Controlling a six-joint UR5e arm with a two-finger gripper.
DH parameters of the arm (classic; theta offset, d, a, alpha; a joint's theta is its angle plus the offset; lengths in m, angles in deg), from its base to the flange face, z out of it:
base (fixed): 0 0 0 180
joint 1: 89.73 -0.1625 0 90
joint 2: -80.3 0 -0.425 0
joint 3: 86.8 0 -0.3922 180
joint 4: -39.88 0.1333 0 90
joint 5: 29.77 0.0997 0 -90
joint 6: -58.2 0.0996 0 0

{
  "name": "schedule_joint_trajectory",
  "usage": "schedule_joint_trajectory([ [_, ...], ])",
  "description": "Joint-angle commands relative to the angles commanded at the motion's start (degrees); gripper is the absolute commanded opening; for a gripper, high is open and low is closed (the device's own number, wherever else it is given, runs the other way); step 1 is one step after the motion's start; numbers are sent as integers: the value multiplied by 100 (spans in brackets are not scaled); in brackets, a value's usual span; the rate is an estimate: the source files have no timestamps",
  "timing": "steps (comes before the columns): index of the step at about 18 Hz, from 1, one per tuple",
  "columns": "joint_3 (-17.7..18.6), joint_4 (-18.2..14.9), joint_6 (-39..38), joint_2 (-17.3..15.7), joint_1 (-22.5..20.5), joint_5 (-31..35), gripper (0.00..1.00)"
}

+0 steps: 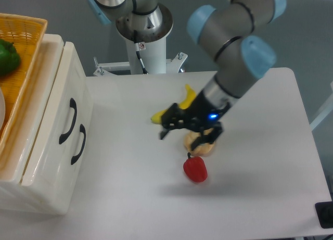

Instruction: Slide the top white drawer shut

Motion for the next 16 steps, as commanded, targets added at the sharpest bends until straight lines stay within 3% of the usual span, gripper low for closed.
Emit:
schedule_joint_trajectory([
  [6, 9, 185, 1405, 44, -624, 96, 100],
  [12, 9, 853, 3478, 290, -695, 2273, 100],
  [16, -17, 1029, 4324, 457, -721, 2891, 100],
])
